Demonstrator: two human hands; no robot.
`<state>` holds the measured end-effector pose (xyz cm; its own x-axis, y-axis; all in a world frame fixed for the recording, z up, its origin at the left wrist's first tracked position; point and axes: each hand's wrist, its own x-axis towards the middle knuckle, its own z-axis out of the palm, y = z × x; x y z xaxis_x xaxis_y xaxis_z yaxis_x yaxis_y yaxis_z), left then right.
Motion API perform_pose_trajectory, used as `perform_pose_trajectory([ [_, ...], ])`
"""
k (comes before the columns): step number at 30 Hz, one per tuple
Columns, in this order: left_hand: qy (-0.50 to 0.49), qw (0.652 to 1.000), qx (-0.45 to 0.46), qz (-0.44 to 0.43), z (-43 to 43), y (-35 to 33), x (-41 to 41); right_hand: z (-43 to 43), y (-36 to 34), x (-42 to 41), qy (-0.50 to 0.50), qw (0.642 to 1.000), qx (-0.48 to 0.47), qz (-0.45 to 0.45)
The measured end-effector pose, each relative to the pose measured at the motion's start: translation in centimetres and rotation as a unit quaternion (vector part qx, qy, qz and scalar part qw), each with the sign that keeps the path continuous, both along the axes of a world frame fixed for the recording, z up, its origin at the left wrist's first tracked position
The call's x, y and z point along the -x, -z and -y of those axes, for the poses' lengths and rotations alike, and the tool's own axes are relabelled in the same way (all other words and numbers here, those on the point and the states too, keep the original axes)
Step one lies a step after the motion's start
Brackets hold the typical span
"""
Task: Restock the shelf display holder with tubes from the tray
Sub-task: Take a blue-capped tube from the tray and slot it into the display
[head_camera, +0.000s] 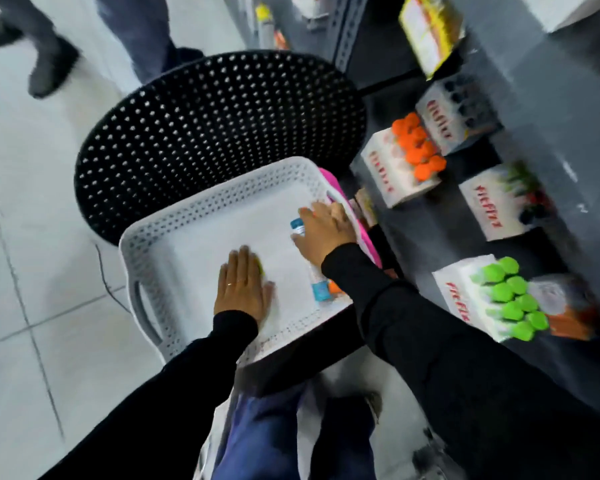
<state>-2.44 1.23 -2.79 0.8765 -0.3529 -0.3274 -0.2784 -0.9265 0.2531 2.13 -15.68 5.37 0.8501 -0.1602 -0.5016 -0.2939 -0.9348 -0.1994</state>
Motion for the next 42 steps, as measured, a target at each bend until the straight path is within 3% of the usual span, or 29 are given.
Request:
perform_pose_trajectory([
  [4,0.002,1.000,-0.022,0.017,-0.2,1.0,0.2,-0.9,2.3,-1.2,-0.034,0.998,0.041,-0.027],
  [8,0.006,0.999,-0.029,0.019,-0.5,1.3,0.4,-2.0,3.1,-0.4,-0.040,0.994,0.090,0.049],
  [15,0.004,0.999,-0.024,0.029,-0.5,1.4,0.5,-3.2,2.2,1.6,-0.064,0.988,0.089,0.107],
  [22,0.004,0.997,-0.052,-0.058,-0.2,-0.2,0.0,-2.1,-3.7,1.7,0.004,0.997,-0.020,0.072],
  [26,-0.020,0.997,0.023,-0.066,1.0,-2.6,-0.8,0.9,-9.0,2.7,0.044,0.998,-0.039,0.003],
  [32,0.122,0.980,0.140,0.068,9.3,-8.1,-2.3,7.4,-19.0,6.8,0.120,0.992,-0.012,0.046],
  [37,0.247,0.938,0.213,0.119,20.0,-14.4,-2.2,12.6,-26.2,12.1,0.175,0.982,-0.028,0.058],
  [42,0.326,0.902,0.248,0.138,26.9,-19.3,0.9,15.8,-30.1,17.2,0.210,0.965,0.056,0.146],
])
